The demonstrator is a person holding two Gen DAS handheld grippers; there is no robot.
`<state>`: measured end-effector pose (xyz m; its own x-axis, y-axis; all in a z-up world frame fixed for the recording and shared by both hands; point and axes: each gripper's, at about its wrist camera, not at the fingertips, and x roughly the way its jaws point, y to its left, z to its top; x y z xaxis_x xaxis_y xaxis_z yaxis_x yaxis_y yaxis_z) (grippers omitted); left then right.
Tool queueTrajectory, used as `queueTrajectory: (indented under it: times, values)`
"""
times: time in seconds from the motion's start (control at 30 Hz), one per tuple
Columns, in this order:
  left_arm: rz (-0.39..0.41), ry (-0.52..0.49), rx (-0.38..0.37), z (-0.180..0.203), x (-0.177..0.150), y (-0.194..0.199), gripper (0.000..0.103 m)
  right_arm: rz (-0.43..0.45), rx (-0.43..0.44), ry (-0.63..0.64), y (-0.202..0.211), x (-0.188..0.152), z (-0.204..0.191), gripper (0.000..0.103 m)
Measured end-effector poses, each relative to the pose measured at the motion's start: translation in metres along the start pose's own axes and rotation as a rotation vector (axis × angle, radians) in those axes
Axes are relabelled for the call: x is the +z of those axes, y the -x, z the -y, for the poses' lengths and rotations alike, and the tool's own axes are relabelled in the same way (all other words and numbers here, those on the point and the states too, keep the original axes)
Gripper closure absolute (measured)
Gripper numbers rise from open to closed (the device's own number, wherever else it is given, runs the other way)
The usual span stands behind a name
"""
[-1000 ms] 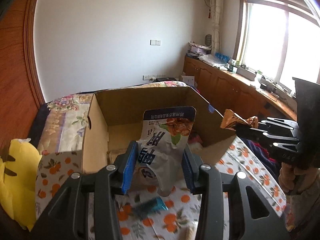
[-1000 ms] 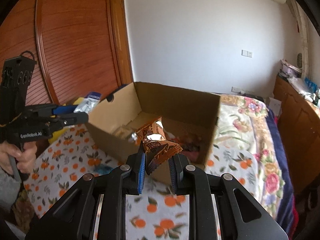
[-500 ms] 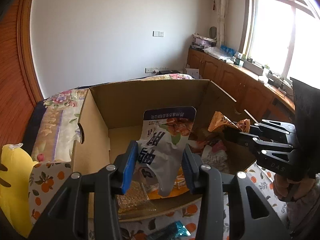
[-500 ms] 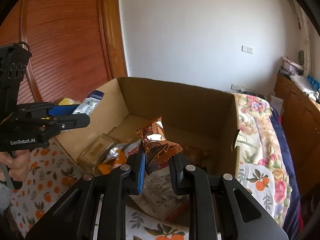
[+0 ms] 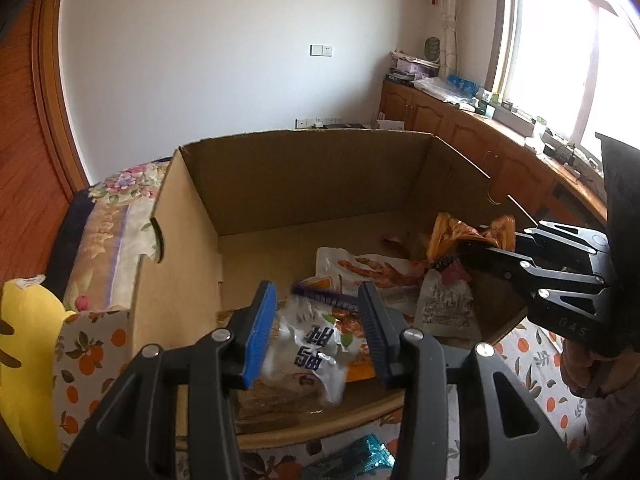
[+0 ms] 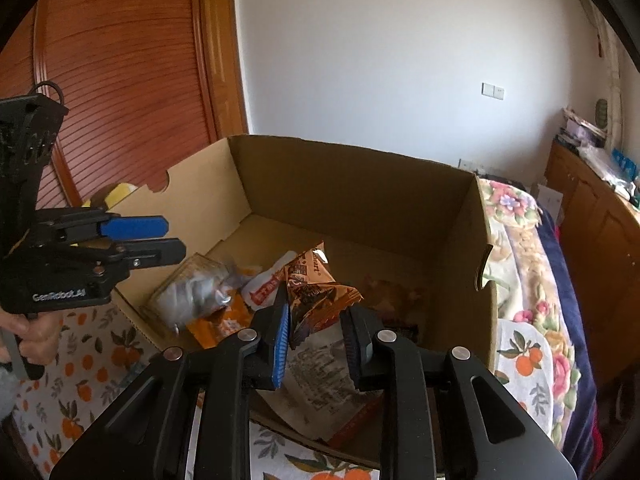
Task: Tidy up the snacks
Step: 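Carry both items over the box and open both tools to drop them, then move both open tools back to the table and lower the right tool onto the white cake packet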
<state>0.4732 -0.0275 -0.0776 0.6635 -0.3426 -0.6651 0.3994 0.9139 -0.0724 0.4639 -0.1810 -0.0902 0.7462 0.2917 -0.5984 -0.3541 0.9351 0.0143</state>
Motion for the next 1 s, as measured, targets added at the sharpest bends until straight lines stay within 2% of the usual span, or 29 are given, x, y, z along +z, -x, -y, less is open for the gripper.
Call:
queueTrajectory:
  times: [0.2,0.5,0.77,1.0]
  values:
    - [0.030,-0.008,0.012,0.003,-0.003,0.022,0.059,-0.003,-0.008,0.000,0.007,-0.001,-0.002,0.064]
    - [0.057,-0.054,0.032,0.021,-0.019,0.069,0.059,0.029,-0.010,0.005,0.056,-0.002,-0.021,0.064]
    - [0.071,-0.052,0.058,0.032,-0.040,0.114,0.059,0.015,-0.009,0.012,0.099,-0.025,-0.055,0.064]
    - [0.088,-0.050,0.059,0.037,-0.062,0.148,0.058,-0.016,-0.001,-0.016,0.116,-0.052,-0.076,0.063]
